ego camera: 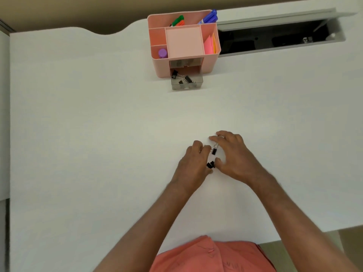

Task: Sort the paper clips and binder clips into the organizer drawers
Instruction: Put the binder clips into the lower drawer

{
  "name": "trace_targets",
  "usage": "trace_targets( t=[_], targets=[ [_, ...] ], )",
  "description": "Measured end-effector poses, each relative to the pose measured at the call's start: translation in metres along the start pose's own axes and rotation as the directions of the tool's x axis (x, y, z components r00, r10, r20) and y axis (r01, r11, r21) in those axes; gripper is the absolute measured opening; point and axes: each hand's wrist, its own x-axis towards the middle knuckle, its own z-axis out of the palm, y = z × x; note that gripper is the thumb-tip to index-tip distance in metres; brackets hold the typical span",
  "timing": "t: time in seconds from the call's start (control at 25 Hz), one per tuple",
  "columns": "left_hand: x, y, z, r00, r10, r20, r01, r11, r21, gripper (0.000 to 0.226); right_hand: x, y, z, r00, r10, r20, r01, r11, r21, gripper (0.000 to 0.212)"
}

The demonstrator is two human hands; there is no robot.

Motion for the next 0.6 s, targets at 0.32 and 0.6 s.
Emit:
trace_targets(
  t=[0.32, 0.6],
  targets=[
    [-0.005, 0.004, 0.002, 0.997, 0.008, -0.072, -0.011, 0.999, -0.043, 0.029, -0.019, -0.006, 0.026, 0.994, 0.049, -0.102, -0.035, 0.989, 0.142, 0.054],
    [-0.007, 0.005, 0.003, 0.993, -0.039, -0.108, 0.026, 0.992, -0.126, 0.02, -0.018, -0.016, 0.026, 0.989, 0.115, -0.089, -0.095, 0.974, 0.206, 0.018]
  ],
)
